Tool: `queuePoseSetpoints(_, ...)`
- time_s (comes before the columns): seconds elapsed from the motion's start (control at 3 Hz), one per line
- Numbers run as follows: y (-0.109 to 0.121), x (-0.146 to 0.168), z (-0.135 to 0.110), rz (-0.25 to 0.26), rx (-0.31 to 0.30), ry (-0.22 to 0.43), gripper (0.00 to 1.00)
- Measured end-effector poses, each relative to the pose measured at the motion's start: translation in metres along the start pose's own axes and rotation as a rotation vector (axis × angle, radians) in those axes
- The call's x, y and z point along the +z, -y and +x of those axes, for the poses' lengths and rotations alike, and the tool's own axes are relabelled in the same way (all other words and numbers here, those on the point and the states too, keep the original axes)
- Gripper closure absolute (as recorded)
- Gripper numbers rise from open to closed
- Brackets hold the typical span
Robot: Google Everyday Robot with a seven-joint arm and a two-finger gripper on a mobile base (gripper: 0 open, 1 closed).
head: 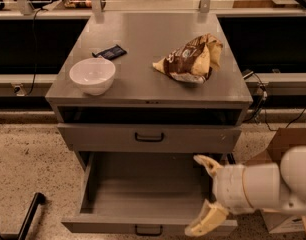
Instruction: Close middle drawer
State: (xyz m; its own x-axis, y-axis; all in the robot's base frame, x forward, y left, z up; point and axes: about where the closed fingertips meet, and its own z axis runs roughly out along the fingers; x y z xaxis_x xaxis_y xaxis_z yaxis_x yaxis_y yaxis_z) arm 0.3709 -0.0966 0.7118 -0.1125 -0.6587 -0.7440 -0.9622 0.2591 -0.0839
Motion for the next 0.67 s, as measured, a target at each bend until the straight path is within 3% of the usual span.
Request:
queuePoseSetpoints(0.33,-0.029,0.043,0.085,-0.004,0.015,0.044,0.0)
queuePoseSetpoints(0.67,-0.041,0.068,0.105,-0.039,0.014,0.094,0.0)
